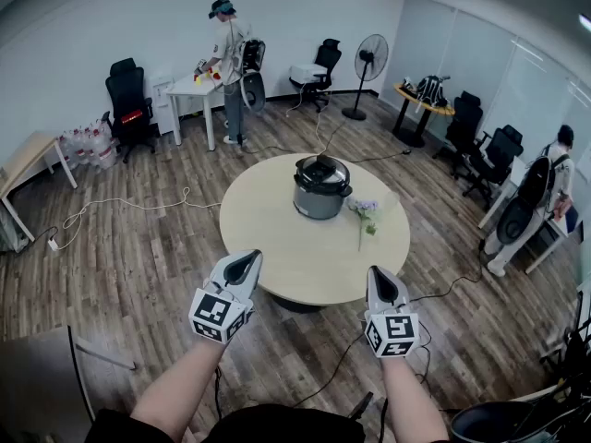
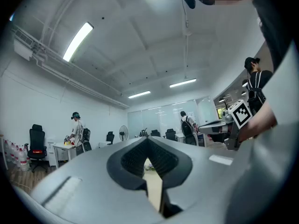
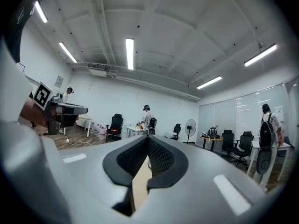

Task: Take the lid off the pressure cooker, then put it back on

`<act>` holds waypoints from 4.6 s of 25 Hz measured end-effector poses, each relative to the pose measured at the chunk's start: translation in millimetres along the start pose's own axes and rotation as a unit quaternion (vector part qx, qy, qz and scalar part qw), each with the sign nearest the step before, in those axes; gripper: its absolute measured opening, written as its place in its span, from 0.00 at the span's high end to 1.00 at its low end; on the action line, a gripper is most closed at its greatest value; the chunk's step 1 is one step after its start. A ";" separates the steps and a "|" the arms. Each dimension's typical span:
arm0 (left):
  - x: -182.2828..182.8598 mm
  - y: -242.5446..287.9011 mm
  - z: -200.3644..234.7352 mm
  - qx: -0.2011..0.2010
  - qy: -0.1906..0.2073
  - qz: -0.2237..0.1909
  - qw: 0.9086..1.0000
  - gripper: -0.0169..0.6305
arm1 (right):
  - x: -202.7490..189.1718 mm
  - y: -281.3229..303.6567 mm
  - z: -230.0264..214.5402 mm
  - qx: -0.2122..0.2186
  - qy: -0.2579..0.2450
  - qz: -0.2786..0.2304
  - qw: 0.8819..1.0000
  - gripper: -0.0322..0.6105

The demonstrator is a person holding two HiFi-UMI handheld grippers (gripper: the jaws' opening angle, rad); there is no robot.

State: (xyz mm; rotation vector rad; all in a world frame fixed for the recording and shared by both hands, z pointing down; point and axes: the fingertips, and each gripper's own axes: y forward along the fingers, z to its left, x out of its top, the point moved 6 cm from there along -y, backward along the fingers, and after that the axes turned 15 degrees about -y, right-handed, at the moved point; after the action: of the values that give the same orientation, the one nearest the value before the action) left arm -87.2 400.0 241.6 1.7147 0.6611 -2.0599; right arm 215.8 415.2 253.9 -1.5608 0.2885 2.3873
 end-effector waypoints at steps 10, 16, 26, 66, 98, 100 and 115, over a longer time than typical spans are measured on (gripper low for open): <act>-6.0 -6.8 -1.5 0.000 0.001 0.003 1.000 0.97 | -3.6 -5.4 6.1 0.002 0.002 -0.008 1.000 0.94; -9.2 -12.3 -0.6 0.004 -0.004 0.006 1.000 0.97 | 0.7 -5.9 9.8 0.039 0.054 -0.042 0.997 0.81; -25.8 -4.3 -0.3 -0.002 -0.011 -0.003 1.000 0.07 | 6.1 1.1 5.6 0.087 0.092 -0.039 0.991 0.05; -209.8 363.3 236.7 -0.066 -0.038 0.148 0.986 0.07 | -82.4 381.8 -132.9 0.032 0.068 0.019 0.997 0.05; -377.8 531.6 319.2 -0.113 -0.074 0.311 0.941 0.06 | -192.5 681.4 -118.1 0.371 -0.091 0.240 0.893 0.10; -379.5 532.1 319.8 -0.119 -0.072 0.307 0.941 0.06 | -201.4 689.8 -110.6 0.403 -0.093 0.265 0.871 0.14; -382.3 532.5 320.6 -0.120 -0.078 0.299 0.944 0.06 | -222.3 722.7 -84.7 0.412 -0.088 0.399 0.814 0.47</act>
State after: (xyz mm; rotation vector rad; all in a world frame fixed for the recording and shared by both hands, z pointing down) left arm 25.8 -223.5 603.5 1.3756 0.2738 -1.5890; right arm 132.5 -318.8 436.1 -0.8412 1.9440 2.2836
